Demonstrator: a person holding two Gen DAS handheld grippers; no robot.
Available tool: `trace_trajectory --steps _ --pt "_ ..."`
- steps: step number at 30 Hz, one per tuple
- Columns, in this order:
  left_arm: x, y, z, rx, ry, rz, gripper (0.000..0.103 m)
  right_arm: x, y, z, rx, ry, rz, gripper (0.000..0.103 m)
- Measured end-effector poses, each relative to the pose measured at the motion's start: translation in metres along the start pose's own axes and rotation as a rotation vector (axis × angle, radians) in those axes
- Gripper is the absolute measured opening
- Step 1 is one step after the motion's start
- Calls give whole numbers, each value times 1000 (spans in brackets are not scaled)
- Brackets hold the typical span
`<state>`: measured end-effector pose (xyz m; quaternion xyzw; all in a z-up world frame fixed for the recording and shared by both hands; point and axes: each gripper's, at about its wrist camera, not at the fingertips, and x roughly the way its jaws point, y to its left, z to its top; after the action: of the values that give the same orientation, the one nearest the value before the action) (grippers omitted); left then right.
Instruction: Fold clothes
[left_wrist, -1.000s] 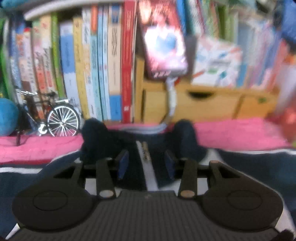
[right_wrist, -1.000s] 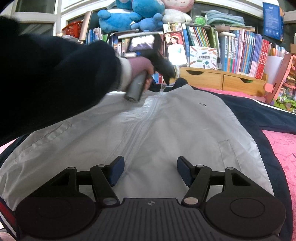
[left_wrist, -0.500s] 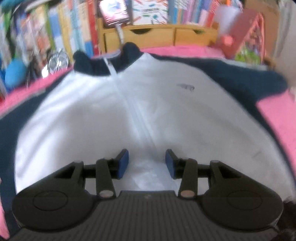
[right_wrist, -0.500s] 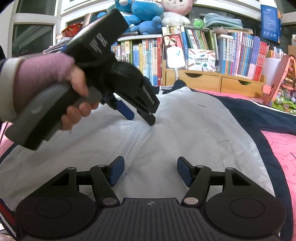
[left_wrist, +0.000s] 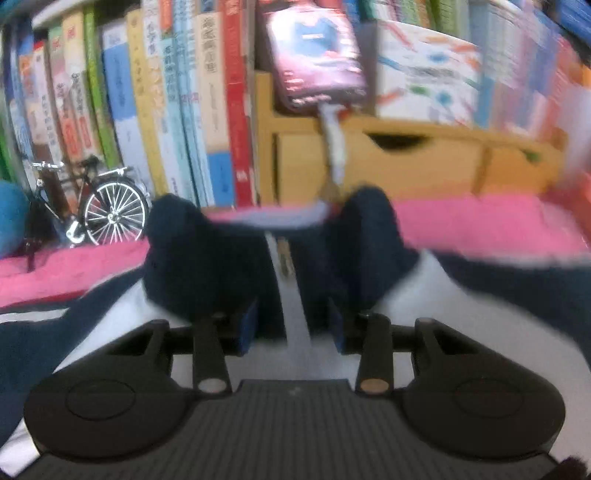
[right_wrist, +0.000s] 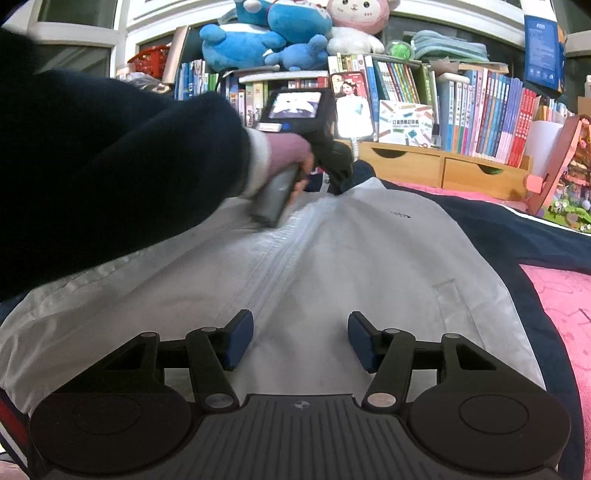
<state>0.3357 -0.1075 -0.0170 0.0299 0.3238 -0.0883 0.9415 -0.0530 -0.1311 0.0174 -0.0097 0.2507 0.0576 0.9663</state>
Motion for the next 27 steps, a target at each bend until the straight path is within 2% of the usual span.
trace_trajectory --steps 4,12,22,24,27 --pt "17 -4 11 -6 -4 63 43 -1 0 -1 1 1 3 57" --pt "29 7 19 -39 0 57 56 -2 1 -2 3 0 8 57" --pt "29 6 19 -47 3 70 63 -2 0 -1 6 1 8 57" --pt "30 3 19 -47 7 87 73 -2 0 -2 9 4 12 58" --pt "29 4 21 -46 7 95 77 -3 -1 -3 12 5 17 58"
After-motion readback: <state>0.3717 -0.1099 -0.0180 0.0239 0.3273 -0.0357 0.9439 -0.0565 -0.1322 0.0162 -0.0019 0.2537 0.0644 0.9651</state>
